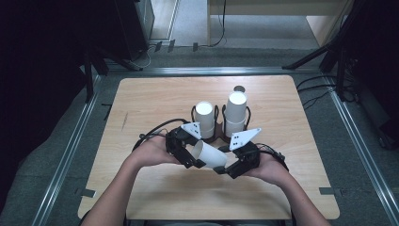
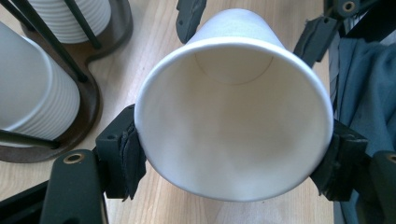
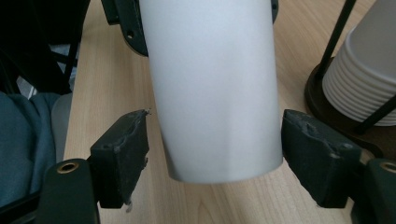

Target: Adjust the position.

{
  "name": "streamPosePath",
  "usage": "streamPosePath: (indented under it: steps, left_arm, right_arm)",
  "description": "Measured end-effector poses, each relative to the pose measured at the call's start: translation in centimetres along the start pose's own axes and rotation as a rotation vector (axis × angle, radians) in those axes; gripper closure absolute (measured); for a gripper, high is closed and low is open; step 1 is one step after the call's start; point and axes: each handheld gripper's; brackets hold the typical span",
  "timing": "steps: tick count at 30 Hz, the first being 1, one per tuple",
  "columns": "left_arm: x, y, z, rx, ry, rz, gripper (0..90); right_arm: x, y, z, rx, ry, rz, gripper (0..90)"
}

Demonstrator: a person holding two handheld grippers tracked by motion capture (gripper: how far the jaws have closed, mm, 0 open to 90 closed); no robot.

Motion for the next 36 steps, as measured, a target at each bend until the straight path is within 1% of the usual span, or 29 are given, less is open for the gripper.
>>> streamPosePath:
  steps: [1,4,5,6,8,12,14,17,23,28,30,32,34,35,36]
  left_arm:
    - [-0.1,0.0,0.2,0.009,-0.012,-0.005,24.2]
    - [-0.1,0.1,0.5,0.016,-0.01,-0.001,23.7]
    - [-0.1,0.1,0.7,0.027,-0.012,0.007,23.4]
    - [-0.1,0.1,0.8,0.03,-0.019,0.006,23.4]
    - [-0.2,0.2,0.9,0.034,-0.022,0.01,23.3]
    - [-0.2,0.2,1.0,0.034,-0.028,0.005,23.2]
    - [-0.2,0.3,1.2,0.043,-0.037,0.007,23.0]
    - [-0.3,0.4,1.3,0.045,-0.035,0.012,22.8]
    - [-0.3,0.3,1.2,0.034,-0.044,0.01,22.8]
    - [-0.3,0.3,1.2,0.032,-0.048,0.009,21.8]
    - [-0.3,0.2,1.2,0.035,-0.06,-0.001,21.1]
    - [-0.3,0.2,1.2,0.035,-0.06,0.004,20.8]
    - [-0.2,0.1,1.2,0.027,-0.067,-0.007,19.6]
    - [-0.2,0.1,1.1,0.011,-0.055,0.001,17.1]
    - [-0.2,0.1,1.0,-0.002,-0.05,-0.008,15.1]
  right_arm:
    - [0.1,0.0,0.3,0.011,0.003,-0.007,24.5]
    - [0.1,-0.1,0.6,0.025,0.002,-0.01,25.6]
    - [0.1,-0.1,0.6,0.028,0.004,-0.01,26.3]
    - [0.1,-0.1,0.7,0.031,0.004,-0.013,26.5]
    - [0.2,-0.1,0.9,0.041,0.008,-0.017,27.6]
    - [0.2,-0.2,1.1,0.05,0.013,-0.021,28.6]
    - [0.3,-0.1,1.3,0.06,0.022,-0.02,30.5]
    - [0.4,-0.1,1.5,0.068,0.027,-0.023,31.8]
    - [0.4,-0.1,1.3,0.07,0.024,-0.039,33.2]
    - [0.5,0.0,1.3,0.07,0.024,-0.042,33.6]
    - [0.5,0.0,1.3,0.072,0.028,-0.046,33.6]
    - [0.6,0.0,1.3,0.072,0.031,-0.045,33.6]
    - [0.6,0.0,1.2,0.072,0.029,-0.049,33.5]
    - [0.6,0.1,1.2,0.073,0.022,-0.055,33.4]
    - [0.6,0.1,1.1,0.072,0.02,-0.055,33.4]
Point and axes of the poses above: each handheld gripper's, and its own axes: z roughly forward along the jaws, y roughly out of its top, x roughly to its left, and after that the axes turned 2 degrees about z, right-handed
